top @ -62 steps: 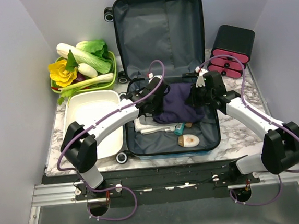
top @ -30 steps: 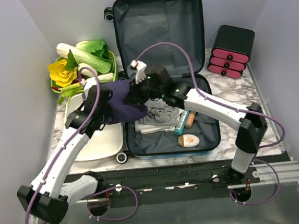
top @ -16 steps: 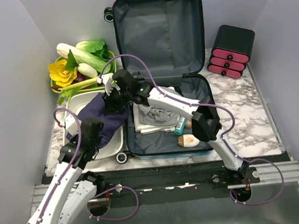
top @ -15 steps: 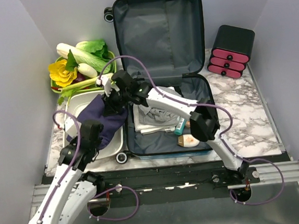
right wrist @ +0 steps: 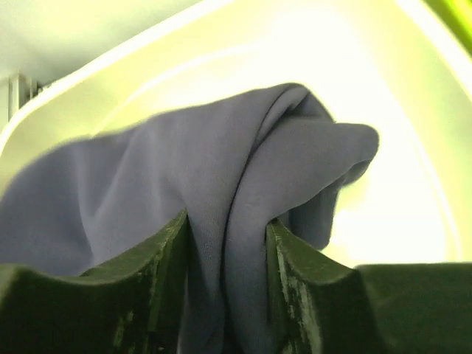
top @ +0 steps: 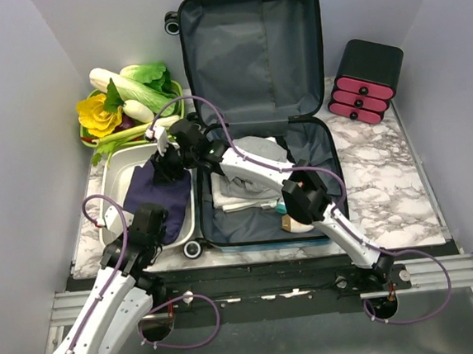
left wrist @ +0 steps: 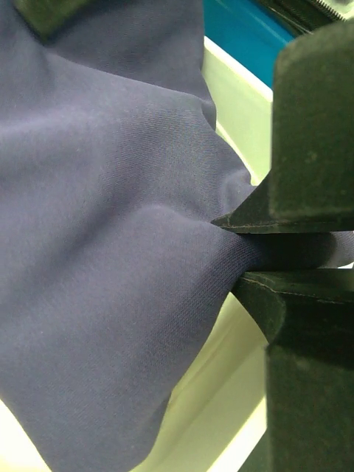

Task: Open, take out, and arrange the luggage

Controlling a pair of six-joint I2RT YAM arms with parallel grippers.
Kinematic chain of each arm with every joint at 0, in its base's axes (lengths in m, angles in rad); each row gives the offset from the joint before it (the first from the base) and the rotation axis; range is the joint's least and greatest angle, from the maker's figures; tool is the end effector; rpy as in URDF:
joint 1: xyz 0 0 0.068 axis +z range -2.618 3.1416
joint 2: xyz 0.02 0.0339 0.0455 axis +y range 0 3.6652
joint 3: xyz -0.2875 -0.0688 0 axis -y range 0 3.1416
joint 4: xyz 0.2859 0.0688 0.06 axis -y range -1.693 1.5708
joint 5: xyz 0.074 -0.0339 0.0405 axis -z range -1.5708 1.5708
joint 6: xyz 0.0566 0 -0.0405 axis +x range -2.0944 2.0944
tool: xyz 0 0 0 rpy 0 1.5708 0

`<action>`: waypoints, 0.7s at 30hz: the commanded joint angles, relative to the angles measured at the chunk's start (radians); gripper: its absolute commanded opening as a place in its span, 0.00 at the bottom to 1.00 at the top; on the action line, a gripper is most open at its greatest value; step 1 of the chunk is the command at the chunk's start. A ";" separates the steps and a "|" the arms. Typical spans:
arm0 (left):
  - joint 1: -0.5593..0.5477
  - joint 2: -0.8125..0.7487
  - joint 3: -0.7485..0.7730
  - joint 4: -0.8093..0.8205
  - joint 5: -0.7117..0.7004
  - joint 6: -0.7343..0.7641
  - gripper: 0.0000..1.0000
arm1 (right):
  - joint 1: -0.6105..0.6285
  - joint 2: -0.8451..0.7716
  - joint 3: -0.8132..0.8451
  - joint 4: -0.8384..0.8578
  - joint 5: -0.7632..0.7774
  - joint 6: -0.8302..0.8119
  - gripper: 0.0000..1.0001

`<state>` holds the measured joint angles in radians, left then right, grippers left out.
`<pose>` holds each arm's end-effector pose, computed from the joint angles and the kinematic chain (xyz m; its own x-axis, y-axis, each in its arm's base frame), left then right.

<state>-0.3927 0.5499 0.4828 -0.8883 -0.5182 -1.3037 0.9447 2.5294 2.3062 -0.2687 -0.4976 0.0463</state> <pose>0.1357 -0.0259 0.2039 -0.2650 -0.7972 -0.5425 -0.7096 0.5421 -0.4501 0.3628 0.5478 0.2155 -0.3208 -0.3743 -0.8701 -0.9448 0.1915 0.2660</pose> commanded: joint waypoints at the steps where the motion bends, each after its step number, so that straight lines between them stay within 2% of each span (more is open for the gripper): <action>1: -0.003 -0.022 -0.001 0.041 0.050 -0.046 0.00 | 0.006 -0.003 0.041 0.210 0.114 0.041 0.53; 4: -0.003 -0.025 0.010 0.022 0.050 -0.054 0.22 | 0.009 -0.011 0.009 0.212 0.131 0.021 0.67; 5: -0.003 -0.033 0.020 0.005 0.040 -0.057 0.43 | 0.009 -0.012 0.012 0.203 0.142 0.009 0.68; 7: -0.003 -0.065 0.072 -0.023 0.018 -0.027 0.58 | 0.011 -0.024 0.024 0.178 0.154 -0.008 0.70; 8: -0.003 -0.079 0.094 -0.032 -0.014 -0.019 0.72 | 0.009 -0.033 0.022 0.174 0.172 -0.016 0.71; 10: -0.003 -0.112 0.161 -0.081 -0.042 -0.006 0.82 | 0.011 -0.072 0.009 0.172 0.179 -0.028 0.76; 11: -0.003 -0.123 0.183 -0.096 -0.057 -0.002 0.99 | 0.009 -0.087 -0.008 0.172 0.182 -0.032 0.78; 14: -0.003 -0.156 0.252 -0.136 -0.094 0.021 0.99 | 0.009 -0.153 -0.045 0.172 0.174 -0.023 0.87; 17: -0.003 -0.165 0.284 -0.101 -0.108 0.085 0.99 | 0.009 -0.265 -0.114 0.169 0.191 -0.017 1.00; 20: -0.003 -0.128 0.267 0.010 -0.057 0.139 0.99 | 0.009 -0.403 -0.235 0.174 0.273 -0.002 1.00; 21: -0.003 -0.113 0.257 0.050 -0.036 0.199 0.99 | 0.006 -0.438 -0.270 0.175 0.336 0.000 1.00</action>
<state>-0.3943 0.3874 0.7624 -0.9474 -0.5766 -1.2491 0.9482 2.2883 2.1246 -0.1249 -0.3084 0.0353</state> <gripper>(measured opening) 0.987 0.996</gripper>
